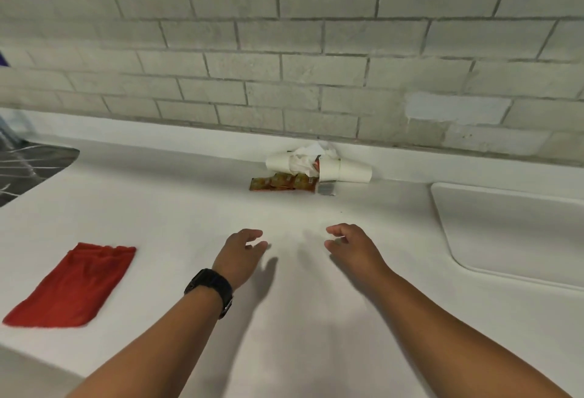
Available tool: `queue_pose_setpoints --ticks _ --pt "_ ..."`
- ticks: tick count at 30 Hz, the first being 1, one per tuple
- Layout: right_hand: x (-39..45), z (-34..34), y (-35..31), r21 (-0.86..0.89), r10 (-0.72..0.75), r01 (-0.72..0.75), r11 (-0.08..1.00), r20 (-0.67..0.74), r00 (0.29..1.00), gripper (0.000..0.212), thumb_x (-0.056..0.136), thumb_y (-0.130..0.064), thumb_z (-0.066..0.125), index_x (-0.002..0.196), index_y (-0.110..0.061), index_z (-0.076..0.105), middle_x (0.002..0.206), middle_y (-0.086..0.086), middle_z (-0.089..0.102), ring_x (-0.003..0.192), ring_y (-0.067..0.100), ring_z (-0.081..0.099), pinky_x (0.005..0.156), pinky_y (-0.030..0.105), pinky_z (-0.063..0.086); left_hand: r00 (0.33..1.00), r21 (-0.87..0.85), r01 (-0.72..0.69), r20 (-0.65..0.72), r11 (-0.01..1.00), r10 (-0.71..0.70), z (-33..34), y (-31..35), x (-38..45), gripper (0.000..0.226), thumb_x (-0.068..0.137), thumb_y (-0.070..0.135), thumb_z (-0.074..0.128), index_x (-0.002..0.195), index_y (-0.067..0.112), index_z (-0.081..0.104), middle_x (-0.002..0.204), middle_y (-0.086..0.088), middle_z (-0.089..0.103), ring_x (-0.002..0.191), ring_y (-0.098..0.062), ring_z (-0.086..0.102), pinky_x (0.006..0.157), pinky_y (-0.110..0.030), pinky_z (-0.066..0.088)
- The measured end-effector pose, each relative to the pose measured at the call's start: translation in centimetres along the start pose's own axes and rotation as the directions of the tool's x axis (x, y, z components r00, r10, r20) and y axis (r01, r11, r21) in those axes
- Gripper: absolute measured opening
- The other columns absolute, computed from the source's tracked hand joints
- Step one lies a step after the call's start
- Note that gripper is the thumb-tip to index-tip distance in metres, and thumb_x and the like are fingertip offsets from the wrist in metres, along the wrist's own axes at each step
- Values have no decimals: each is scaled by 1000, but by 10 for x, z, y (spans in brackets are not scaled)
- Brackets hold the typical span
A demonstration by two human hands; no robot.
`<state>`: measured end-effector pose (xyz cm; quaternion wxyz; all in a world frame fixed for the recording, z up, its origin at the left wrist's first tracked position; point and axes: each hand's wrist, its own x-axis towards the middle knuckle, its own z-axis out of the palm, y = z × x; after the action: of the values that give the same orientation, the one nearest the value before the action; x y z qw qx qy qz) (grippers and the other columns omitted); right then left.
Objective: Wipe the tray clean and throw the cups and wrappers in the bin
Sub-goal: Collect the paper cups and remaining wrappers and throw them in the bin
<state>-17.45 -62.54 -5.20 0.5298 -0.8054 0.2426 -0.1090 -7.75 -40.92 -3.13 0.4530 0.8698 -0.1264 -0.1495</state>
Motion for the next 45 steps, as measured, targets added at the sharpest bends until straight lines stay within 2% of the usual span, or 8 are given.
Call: queue_pose_setpoints --ticks 6,9,18,23,28,33,39,45 --pt "57 25 -1 -129 -41 37 991 -32 999 34 86 -27 67 120 -24 61 119 -6 54 111 6 58 95 29 48 1000 51 -11 22 999 10 -21 -9 65 35 92 32 58 126 23 54 136 -3 46 120 -17 50 99 -31 42" --pt "92 37 -3 -221 -40 20 975 -89 995 42 85 -33 68 124 -24 59 124 -1 56 118 14 55 99 36 47 997 122 -69 33 990 66 -30 -8 104 40 92 30 57 131 22 52 139 -3 44 127 -16 45 99 -25 36" --pt "169 63 -10 -671 -65 -39 740 -129 990 61 87 -47 58 143 -32 38 143 3 41 123 30 40 98 37 41 945 449 -299 264 842 194 -30 -10 221 57 91 35 56 144 22 37 146 -6 41 132 -23 40 108 -30 32" --pt "188 78 -17 -761 -98 -87 643 -195 976 48 88 -51 51 134 -36 48 136 -1 50 115 29 45 91 37 42 905 594 -395 384 701 185 -15 -18 247 66 93 47 45 151 29 19 157 1 24 143 -21 25 114 -37 28" --pt "188 79 -16 -816 -118 -74 573 -171 978 35 95 -44 44 126 -35 58 128 -3 55 108 26 47 77 31 40 897 621 -435 358 652 259 -13 -26 244 55 95 45 41 148 31 29 154 5 32 139 -21 31 112 -37 31" --pt "167 79 -10 -822 -177 -34 569 -163 971 28 95 -35 49 117 -29 66 119 0 59 102 27 51 75 31 43 895 621 -447 304 644 327 -16 -28 224 44 97 36 44 140 29 43 139 2 48 121 -24 47 98 -35 43" --pt "125 74 -6 -854 -256 15 521 -140 956 22 92 -27 57 108 -25 73 107 0 66 89 26 57 65 29 44 871 707 -475 296 524 392 -20 -32 188 38 100 28 38 136 27 48 126 1 56 106 -24 54 81 -30 43" --pt "86 69 -7 -681 -137 -24 732 -182 974 33 90 -26 61 123 -25 63 115 -2 58 107 20 51 79 31 48 860 727 -494 327 477 392 -26 -33 159 33 100 28 37 127 24 55 115 1 61 101 -22 57 76 -31 44"
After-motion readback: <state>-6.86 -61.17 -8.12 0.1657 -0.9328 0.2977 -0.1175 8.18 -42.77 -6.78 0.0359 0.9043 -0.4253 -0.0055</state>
